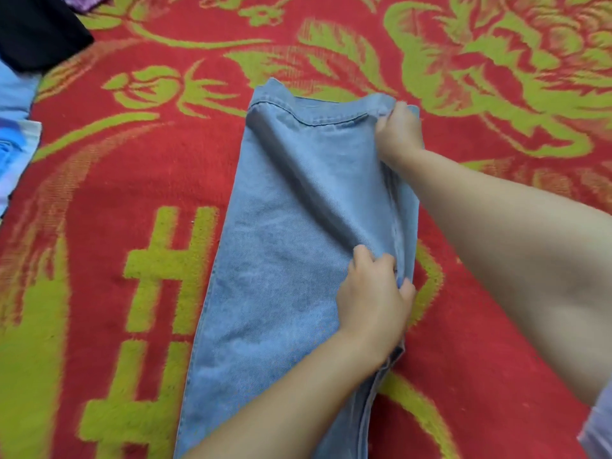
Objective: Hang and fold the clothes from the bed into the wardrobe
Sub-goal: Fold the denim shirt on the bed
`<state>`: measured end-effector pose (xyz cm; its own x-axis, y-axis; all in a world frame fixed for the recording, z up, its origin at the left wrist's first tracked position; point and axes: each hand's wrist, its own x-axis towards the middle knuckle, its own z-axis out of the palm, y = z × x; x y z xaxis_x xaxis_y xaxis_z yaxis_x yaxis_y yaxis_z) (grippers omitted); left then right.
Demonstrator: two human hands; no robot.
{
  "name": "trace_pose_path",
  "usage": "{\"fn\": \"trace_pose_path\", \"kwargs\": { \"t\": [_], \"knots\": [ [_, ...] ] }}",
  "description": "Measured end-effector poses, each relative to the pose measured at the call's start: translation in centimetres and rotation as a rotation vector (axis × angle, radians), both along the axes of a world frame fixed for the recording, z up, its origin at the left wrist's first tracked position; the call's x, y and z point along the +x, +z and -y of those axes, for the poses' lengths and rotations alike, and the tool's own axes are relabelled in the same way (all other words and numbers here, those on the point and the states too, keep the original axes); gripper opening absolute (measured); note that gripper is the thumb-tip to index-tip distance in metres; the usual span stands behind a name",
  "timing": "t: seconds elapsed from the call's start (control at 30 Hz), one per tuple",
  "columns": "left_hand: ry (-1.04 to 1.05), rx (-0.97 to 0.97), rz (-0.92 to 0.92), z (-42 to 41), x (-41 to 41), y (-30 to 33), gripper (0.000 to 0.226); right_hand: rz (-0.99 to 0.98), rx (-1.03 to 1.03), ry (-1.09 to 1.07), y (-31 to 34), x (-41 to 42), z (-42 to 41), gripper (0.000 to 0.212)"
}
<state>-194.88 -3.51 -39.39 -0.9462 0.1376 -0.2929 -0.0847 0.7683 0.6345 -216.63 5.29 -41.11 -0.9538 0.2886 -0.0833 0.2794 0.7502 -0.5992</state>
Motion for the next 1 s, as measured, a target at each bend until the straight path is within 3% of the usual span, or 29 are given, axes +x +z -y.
{"fn": "trace_pose_path", "kwargs": {
  "t": [0.1,0.2,0.3,0.33,0.4,0.47,0.53,0.6,0.7,0.8,0.93,1.0],
  "knots": [
    [-0.045,0.030,-0.090,-1.2,0.4,-0.4,0.015,-0.260,-0.215,-0.127,0.6,0.0,-1.9,0.010],
    [-0.163,-0.069,-0.041,-1.7,1.0,-1.8,0.014,-0.148,-0.348,-0.268,-0.3,0.3,-3.7,0.009],
    [-0.271,-0.202,-0.090,-2.1,1.5,-3.1,0.035,0.084,-0.184,-0.144,-0.7,0.3,-2.5,0.052],
    [-0.275,-0.198,-0.113,-2.2,1.6,-3.3,0.041,0.121,-0.099,-0.090,-0.6,0.2,-1.9,0.057],
    [-0.274,-0.159,-0.132,-2.0,1.8,-3.4,0.052,0.064,-0.008,-0.073,-0.4,-0.1,-1.4,0.037],
    [-0.316,-0.075,-0.124,-1.4,2.0,-3.8,0.067,-0.021,-0.052,-0.159,-0.3,-0.1,-2.0,0.020],
    [-0.415,0.048,0.004,-0.6,2.1,-3.9,0.079,0.052,-0.029,-0.198,-0.5,0.8,-3.0,0.030],
    [-0.470,0.230,0.174,0.6,1.9,-3.3,0.076,0.167,0.118,-0.148,-0.6,2.6,-3.1,0.060],
    [-0.359,0.371,0.239,4.7,1.6,-1.4,0.053,0.041,0.315,0.203,0.3,8.3,-1.3,0.075],
    [-0.360,0.177,0.044,11.7,3.7,-0.1,0.058,-0.114,0.268,0.753,1.1,18.6,1.3,0.075],
    [-0.804,-0.209,-0.167,21.2,9.2,0.1,0.078,-0.043,0.502,1.285,0.2,33.7,1.6,0.086],
    [-1.091,-0.464,-0.247,25.0,12.1,-0.5,0.090,0.083,0.594,1.372,-0.5,38.3,1.2,0.093]
  ]
}}
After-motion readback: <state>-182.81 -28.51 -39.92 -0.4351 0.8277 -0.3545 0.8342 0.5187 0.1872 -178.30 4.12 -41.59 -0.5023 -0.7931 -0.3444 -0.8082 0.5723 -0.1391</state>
